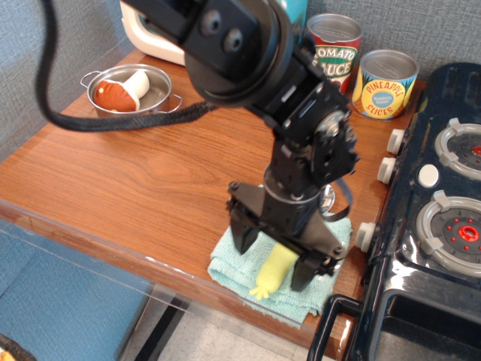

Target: Put the spoon to the right of the pot.

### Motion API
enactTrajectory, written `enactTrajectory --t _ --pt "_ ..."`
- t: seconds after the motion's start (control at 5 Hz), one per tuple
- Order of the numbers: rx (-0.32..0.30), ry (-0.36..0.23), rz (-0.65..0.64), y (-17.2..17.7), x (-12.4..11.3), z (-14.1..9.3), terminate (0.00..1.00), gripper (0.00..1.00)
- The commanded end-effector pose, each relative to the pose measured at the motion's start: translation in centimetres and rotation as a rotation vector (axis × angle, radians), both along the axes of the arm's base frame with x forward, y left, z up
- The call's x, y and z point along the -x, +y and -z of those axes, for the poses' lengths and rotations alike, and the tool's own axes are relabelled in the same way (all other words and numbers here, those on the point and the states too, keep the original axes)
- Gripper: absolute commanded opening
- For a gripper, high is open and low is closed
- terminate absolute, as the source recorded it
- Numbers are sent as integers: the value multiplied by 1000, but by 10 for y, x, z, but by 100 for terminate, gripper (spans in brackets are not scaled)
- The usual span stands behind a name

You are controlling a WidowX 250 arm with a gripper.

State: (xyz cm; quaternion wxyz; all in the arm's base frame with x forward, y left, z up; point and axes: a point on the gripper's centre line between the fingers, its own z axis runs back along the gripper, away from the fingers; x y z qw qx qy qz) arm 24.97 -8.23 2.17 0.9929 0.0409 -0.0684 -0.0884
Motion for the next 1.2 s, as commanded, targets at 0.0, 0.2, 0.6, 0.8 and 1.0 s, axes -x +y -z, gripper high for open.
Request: enactTrajectory --t 0.0,0.2,0.6,0.8,1.0 --pt "12 -21 -19 2 0 -4 0 100" --pt "19 -27 -18 1 0 -4 0 0" --pt "56 -63 -11 4 -3 -17 0 0" --pt "92 -144 -103 31 -20 -43 0 0" --pt "72 -157 -198 73 -38 -50 0 0"
